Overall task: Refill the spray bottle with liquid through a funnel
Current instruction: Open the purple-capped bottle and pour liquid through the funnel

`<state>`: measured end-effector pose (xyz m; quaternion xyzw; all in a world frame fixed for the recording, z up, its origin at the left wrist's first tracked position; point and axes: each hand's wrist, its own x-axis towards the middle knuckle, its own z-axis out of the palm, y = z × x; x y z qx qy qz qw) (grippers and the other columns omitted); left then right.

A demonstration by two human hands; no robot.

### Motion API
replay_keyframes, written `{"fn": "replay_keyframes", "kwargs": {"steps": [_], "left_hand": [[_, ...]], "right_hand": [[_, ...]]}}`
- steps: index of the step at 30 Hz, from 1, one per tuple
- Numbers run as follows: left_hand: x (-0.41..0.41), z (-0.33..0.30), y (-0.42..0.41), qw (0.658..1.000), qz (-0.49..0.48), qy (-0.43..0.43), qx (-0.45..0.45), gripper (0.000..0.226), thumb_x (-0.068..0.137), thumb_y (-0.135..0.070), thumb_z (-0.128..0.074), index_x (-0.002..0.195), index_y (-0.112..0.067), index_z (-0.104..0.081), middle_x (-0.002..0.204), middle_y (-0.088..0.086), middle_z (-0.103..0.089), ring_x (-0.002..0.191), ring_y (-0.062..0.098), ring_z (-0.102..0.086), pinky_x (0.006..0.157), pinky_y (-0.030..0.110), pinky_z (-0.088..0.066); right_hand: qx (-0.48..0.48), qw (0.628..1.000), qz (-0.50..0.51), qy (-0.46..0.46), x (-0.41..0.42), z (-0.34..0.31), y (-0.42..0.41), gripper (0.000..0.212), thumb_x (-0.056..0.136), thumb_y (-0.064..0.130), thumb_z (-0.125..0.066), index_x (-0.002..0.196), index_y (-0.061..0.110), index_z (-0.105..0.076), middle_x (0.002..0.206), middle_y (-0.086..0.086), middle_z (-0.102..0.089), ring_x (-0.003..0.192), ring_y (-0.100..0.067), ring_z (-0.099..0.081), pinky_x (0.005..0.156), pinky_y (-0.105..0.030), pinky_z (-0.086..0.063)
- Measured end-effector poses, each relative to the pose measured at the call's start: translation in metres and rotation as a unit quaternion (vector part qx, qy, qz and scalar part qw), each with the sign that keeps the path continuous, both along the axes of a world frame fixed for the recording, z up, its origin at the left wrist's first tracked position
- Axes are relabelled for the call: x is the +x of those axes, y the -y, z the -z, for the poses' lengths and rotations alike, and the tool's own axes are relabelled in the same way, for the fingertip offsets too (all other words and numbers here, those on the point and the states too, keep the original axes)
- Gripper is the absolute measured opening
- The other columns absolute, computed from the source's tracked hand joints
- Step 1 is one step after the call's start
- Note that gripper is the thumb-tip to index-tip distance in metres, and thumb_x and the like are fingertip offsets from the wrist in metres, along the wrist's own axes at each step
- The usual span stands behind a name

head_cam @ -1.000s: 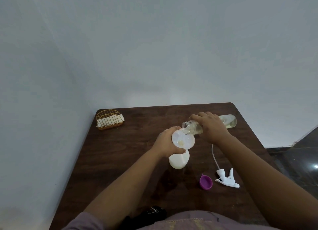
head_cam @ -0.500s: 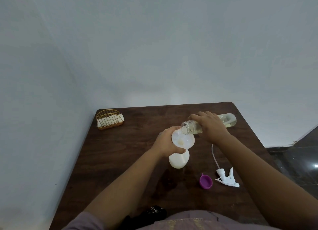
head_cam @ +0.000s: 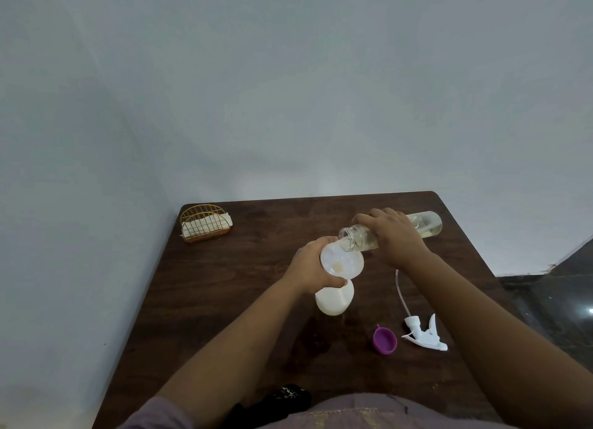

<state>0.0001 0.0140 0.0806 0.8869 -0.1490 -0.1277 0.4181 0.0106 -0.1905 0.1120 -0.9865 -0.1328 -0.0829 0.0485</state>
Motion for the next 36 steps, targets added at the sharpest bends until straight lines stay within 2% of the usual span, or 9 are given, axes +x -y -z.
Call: {"fn": "replay_keyframes", "kwargs": {"steps": [5,36], "left_hand": [[0.0001,0.0006,-0.0005,1.000,0.002,0.000,0.000,0.082,0.066,-0.031,-0.087,0.137,-0.028,-0.047,0.132,-0.006,-0.056,0.116,0.016,-0.052,0.097,0.041,-0.051],[-0.0002,-0.0006,0.0001,1.000,0.003,-0.002,0.000,0.081,0.067,-0.030,-0.087,0.137,-0.027,-0.047,0.133,-0.005,-0.056,0.117,0.015,-0.053,0.097,0.040,-0.051]], "right_hand": [[0.006,1.000,0.000,0.002,-0.0009,-0.0010,0.0001,0.045,0.078,0.015,-0.068,0.119,0.029,-0.055,0.103,0.002,-0.060,0.096,-0.023,-0.053,0.088,-0.036,-0.039],[-0.005,1.000,-0.003,0.006,0.0004,-0.0021,0.0013,0.045,0.075,0.019,-0.070,0.116,0.030,-0.055,0.099,0.004,-0.059,0.092,-0.022,-0.053,0.087,-0.036,-0.040]]}}
